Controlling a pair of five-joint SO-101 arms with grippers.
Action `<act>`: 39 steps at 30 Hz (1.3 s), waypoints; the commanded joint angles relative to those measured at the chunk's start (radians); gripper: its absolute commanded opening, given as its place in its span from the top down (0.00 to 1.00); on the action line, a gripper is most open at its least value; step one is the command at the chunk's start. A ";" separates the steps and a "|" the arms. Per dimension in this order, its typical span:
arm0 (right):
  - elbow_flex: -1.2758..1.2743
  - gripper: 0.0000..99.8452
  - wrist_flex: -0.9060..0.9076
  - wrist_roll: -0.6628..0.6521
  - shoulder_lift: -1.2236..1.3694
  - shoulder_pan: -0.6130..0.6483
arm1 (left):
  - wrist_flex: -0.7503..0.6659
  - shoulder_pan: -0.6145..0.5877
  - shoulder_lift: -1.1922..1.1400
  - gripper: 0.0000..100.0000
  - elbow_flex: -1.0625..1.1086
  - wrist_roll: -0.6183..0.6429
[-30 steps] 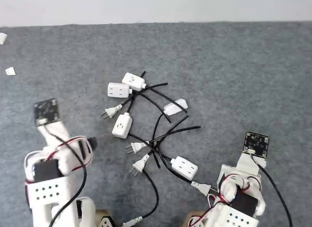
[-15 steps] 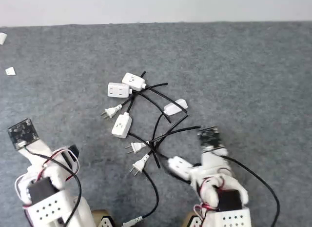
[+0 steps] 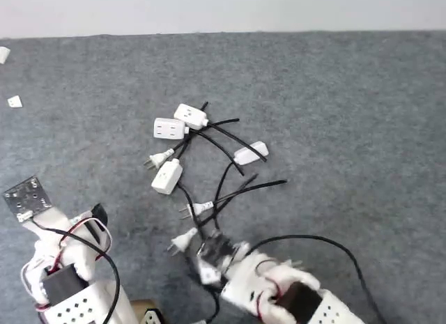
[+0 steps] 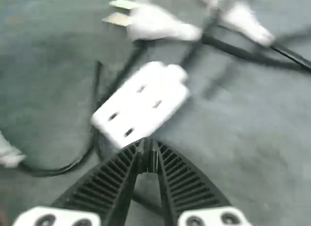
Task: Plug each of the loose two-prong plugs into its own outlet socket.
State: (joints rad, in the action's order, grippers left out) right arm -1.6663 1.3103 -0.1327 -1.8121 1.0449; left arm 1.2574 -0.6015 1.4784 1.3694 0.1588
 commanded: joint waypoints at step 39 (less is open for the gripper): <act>-0.015 0.99 -0.384 0.118 -0.001 0.183 | -0.141 -0.048 0.012 0.74 0.045 0.084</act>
State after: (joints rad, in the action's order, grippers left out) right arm -1.6663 0.9881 0.0422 -1.8013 1.2965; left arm 1.1669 -0.6214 1.4860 1.4246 0.2232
